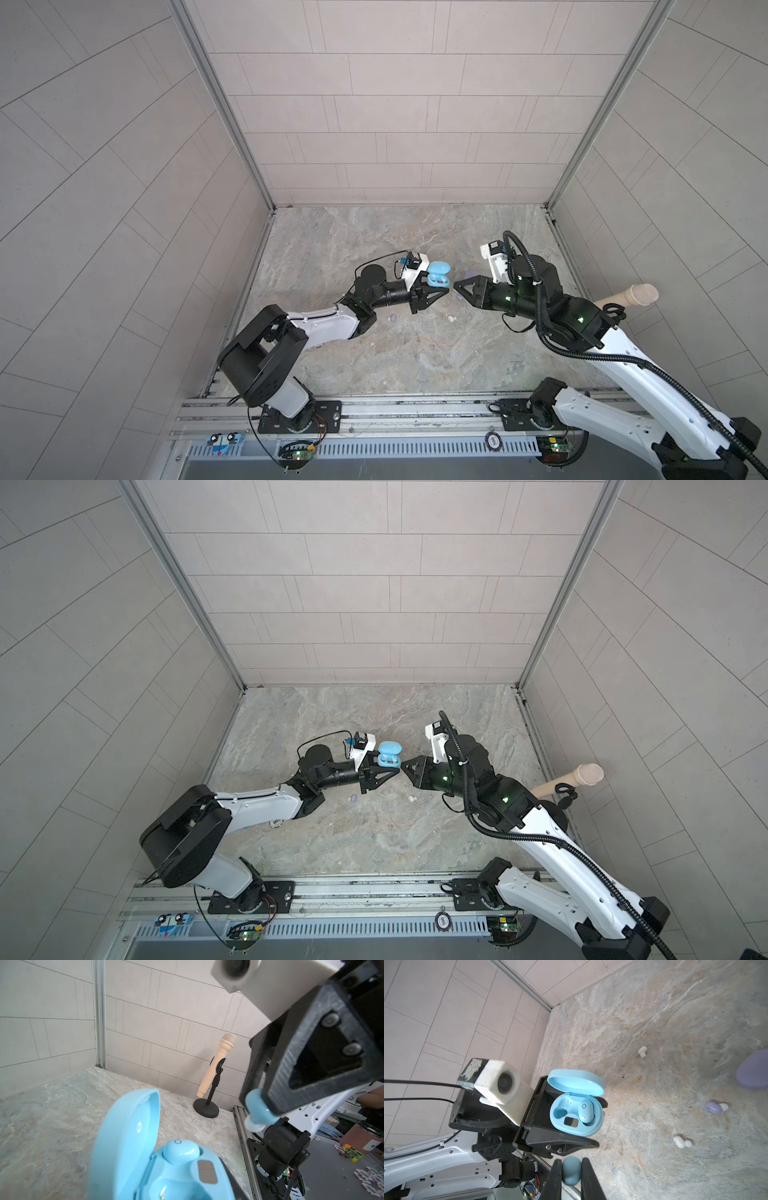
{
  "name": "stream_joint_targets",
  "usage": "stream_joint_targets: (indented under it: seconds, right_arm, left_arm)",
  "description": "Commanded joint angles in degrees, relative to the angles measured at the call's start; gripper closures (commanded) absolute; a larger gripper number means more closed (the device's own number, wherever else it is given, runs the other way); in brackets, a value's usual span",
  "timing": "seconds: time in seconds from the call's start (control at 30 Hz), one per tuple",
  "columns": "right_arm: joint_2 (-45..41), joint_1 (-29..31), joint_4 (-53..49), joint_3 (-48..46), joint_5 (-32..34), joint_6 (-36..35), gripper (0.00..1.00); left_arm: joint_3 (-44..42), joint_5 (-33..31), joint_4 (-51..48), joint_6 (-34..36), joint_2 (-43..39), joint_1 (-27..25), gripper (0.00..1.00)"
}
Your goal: Insert the wireless bluetooth earbuds into the charging case
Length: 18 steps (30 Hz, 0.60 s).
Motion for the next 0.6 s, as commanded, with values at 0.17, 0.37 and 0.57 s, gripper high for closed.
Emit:
stream_joint_targets:
  seconds: [0.17, 0.37, 0.57]
  right_arm:
    - [-2.1, 0.0, 8.5, -0.2, 0.2, 4.4, 0.84]
    - [-1.5, 0.2, 9.6, -0.6, -0.5, 5.4, 0.84]
    - [-1.2, 1.0, 10.1, -1.6, -0.7, 6.0, 0.84]
  left_arm:
    - [3.7, 0.0, 4.2, 3.1, 1.4, -3.5, 1.0]
    - [4.3, -0.7, 4.8, 3.1, 1.8, -4.6, 1.0]
    - [4.5, -0.7, 4.8, 3.4, 1.0, -4.7, 1.0]
